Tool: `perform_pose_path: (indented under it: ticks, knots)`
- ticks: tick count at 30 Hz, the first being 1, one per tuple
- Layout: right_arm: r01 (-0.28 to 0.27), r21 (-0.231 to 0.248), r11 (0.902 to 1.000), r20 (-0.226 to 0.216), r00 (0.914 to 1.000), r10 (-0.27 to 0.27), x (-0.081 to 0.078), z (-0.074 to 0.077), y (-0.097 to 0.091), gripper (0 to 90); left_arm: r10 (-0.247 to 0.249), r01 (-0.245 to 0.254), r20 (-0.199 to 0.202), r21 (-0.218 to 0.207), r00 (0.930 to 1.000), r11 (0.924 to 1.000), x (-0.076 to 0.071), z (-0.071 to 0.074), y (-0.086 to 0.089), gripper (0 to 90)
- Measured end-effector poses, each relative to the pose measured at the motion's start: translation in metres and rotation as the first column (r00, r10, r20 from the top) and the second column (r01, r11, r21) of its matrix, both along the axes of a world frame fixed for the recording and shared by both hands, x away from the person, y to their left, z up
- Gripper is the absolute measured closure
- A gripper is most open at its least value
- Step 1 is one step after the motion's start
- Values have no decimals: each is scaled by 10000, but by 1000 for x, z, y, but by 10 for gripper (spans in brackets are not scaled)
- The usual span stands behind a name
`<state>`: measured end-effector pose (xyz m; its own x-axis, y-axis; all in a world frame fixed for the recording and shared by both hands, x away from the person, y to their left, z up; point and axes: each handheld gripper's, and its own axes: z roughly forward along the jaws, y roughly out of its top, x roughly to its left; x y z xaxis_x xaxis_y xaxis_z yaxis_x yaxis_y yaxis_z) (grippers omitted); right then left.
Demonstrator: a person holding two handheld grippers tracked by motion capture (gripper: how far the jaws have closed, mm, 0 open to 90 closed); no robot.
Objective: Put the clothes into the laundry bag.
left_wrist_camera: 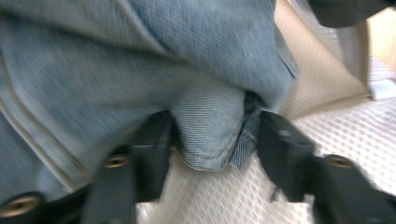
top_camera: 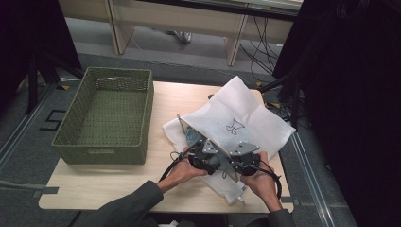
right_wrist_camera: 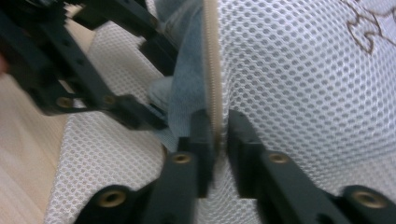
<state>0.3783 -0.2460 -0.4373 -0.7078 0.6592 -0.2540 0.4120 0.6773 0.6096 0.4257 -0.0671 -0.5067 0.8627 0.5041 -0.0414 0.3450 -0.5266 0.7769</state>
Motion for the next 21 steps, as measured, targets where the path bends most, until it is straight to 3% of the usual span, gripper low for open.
perform_pose_path:
  ticks: [1,2,3,4,5,6,9,11,12,14,15,19,21]
  knots:
    - [4,124,9999,-120,9999,-3,-1,1,1,856,178,-173,342,-138,9993,9998,1,0,-8,561]
    - [4,124,9999,-120,9999,-3,-1,1,1,856,178,-173,342,-138,9993,9998,1,0,-8,620]
    - [-146,254,9996,-165,9997,151,-2,3,1,861,12,-21,603,151,9982,9999,6,2,-11,620]
    - [-254,330,9991,-293,9992,263,-5,5,2,863,212,-210,718,-44,9972,9998,7,2,-14,687]
    - [-300,448,9985,-326,9990,315,-6,6,2,865,242,-247,897,41,9957,9997,11,4,-16,728]
    - [-462,574,9973,-415,9980,487,-6,8,3,866,530,-510,1177,-194,9916,9985,14,6,-20,747]
    - [-905,728,9932,-310,9952,929,-6,9,5,867,1114,-1001,1282,-912,9855,9908,25,13,-27,757]
    - [-576,864,9946,-486,9969,619,-7,10,5,867,1276,-1156,1359,-925,9825,9890,34,11,-31,755]
    - [-657,812,9945,-504,9963,699,-5,9,3,867,1186,-1103,1270,-706,9848,9914,36,7,-33,734]
    - [-465,917,9947,-537,9972,516,-5,5,3,866,1079,-1033,711,-646,9916,9925,40,-1,-32,714]
    - [-533,881,9947,-668,9960,593,-4,0,1,866,905,-876,471,-600,9948,9943,37,1,-27,636]
    - [-702,1020,9923,-889,9929,794,0,-3,-2,863,569,-560,420,-214,9975,9982,24,13,-8,491]
    - [-742,1046,9917,-786,9935,826,0,-7,-1,860,682,-683,467,9,9966,9977,19,20,4,420]
